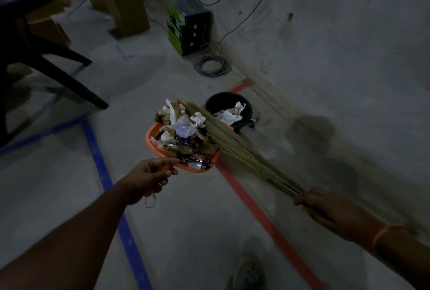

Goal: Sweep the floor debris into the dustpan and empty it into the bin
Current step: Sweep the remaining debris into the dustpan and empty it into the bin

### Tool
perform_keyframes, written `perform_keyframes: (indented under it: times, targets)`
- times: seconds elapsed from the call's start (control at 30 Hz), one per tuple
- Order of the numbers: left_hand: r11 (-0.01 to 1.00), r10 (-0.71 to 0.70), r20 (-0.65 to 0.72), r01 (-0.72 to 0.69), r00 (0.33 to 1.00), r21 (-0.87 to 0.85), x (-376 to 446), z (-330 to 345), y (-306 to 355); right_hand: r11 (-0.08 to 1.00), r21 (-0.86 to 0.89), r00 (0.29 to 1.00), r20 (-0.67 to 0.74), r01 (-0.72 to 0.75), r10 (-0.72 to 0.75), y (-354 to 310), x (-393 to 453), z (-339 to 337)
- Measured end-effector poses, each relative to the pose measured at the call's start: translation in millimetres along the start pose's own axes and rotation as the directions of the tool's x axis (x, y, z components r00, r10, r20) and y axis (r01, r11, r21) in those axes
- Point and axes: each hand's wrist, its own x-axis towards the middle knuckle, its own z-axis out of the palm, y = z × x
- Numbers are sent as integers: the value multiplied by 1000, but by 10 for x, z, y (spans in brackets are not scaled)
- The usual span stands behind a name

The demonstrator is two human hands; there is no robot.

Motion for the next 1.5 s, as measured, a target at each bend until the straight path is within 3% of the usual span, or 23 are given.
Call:
perform_keyframes:
  times: [0.33, 0.6, 1.0, 1.27, 1.5]
  targets:
    - [996, 13, -59, -8, 998, 90, 1952, 404, 478, 1000, 4, 999, -25, -21, 22, 1512, 1290, -121]
    - [978, -18, -110, 40, 994, 203, 2782, 499, 551, 999, 17, 999, -31, -34, 34, 2096, 1779, 66]
    - [881, -68, -259, 180, 964, 438, 3190, 591, 819, 988, 15, 988, 12, -155, 154, 2253, 1746, 62]
    - [771, -31, -294, 210, 955, 601, 3138, 737, 901, 982, 39, 983, -5, -184, 185, 2157, 1506, -81]
    - [710, -40, -295, 235, 955, 664, 3111, 788, 1144, 963, 37, 962, 73, -266, 262, 1968, 1328, -206]
